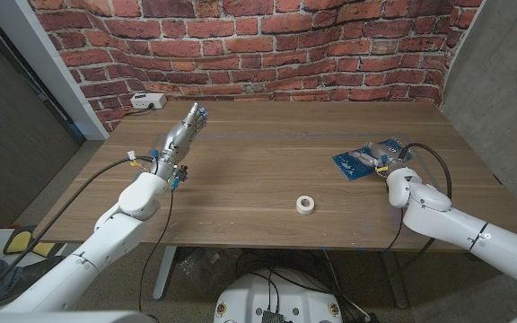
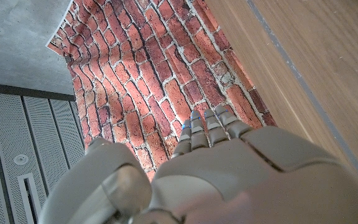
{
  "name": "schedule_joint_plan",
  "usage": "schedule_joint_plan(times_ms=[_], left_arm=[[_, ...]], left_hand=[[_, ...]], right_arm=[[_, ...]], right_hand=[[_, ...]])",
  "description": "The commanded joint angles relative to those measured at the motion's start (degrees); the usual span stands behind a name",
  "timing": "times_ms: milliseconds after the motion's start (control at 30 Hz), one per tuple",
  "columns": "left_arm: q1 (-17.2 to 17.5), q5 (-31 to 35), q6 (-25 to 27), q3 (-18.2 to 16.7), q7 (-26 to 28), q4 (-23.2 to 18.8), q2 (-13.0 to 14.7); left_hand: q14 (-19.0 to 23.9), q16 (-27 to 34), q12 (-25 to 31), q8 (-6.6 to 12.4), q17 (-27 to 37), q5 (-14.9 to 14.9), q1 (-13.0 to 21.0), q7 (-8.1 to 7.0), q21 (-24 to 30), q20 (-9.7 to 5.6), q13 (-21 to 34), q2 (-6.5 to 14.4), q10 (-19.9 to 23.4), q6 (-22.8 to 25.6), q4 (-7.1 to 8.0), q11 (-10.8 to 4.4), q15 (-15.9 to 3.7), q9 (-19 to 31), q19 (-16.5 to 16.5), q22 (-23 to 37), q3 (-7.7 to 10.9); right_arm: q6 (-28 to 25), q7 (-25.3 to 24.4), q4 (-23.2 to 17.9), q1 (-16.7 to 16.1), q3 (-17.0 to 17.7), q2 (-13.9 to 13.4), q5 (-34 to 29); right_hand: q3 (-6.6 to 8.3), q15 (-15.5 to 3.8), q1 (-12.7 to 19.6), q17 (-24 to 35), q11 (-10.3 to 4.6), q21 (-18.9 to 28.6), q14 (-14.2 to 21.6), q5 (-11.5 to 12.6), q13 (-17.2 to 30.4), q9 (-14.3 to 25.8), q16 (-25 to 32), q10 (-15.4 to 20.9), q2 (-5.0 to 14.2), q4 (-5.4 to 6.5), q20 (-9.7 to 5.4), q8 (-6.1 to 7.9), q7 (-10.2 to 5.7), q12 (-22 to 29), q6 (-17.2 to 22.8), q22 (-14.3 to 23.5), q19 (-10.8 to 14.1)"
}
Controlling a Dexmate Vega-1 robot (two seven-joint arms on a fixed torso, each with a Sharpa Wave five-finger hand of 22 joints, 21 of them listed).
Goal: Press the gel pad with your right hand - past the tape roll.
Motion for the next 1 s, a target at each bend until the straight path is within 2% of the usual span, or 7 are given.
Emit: schedule_joint_plan(times_ms=[33,333,533,1000], left_arm=[[-0.3,0.0,0.0,-0.1,-0.2,0.2,0.3],[-0.5,0.0,0.1,-0.4,-0.3,-0.1,0.8],[-0.7,-0.2,0.2,-0.4,-0.5,0.1,0.8],[-1.0,-0.5,0.0,-0.1,-0.8,0.9,0.6]], left_hand=[[0.1,-0.1,-0.1,0.06,0.1,-0.1,0.1,0.05,0.0,-0.17,0.2,-0.2,0.4,0.2,0.14,-0.2,-0.22,0.0,-0.2,0.1,-0.41],[0.3,-0.1,-0.1,0.0,0.1,-0.1,0.2,0.02,-0.1,0.14,0.2,-0.2,0.5,0.3,0.14,-0.38,-0.33,0.0,-0.2,0.1,-0.47],[0.2,-0.2,-0.1,-0.04,0.1,-0.1,0.3,-0.12,-0.1,0.23,0.2,-0.1,0.5,0.3,0.15,-0.36,-0.29,0.1,-0.3,0.1,-0.51],[0.3,-0.2,-0.2,-0.1,0.1,-0.2,0.4,-0.21,-0.2,0.37,0.2,0.0,0.6,0.3,0.17,-0.43,-0.36,0.1,-0.4,0.1,-0.6]], right_arm=[[-1.9,1.6,0.3,1.8,-1.7,0.1,-0.4],[-3.6,3.1,0.3,2.9,-3.0,-0.1,-1.0],[-5.4,5.4,0.8,4.8,-4.9,0.2,-2.0],[-7.2,7.6,1.4,6.5,-6.8,0.6,-2.2]], right_hand=[[0.44,-0.11,0.8,0.1,-0.16,0.3,0.0,-0.1,0.1,0.1,0.0,-0.3,-0.08,0.01,-0.73,0.36,0.23,-0.1,0.6,0.2,0.6],[0.34,-0.12,0.6,0.2,0.12,0.3,-0.2,-0.2,0.1,0.1,0.0,0.2,-0.28,0.23,-0.72,1.36,0.02,0.2,3.0,0.2,0.7],[0.24,-0.11,0.3,0.3,0.36,0.1,-0.7,-0.3,0.1,0.1,-0.1,0.4,-0.35,0.42,-0.72,1.68,-0.09,0.3,3.9,0.2,0.3],[0.25,0.03,0.2,0.3,0.4,0.1,-0.9,-0.3,0.1,0.1,0.0,0.4,-0.3,0.59,-0.67,1.68,0.22,0.3,4.3,0.2,0.2]])
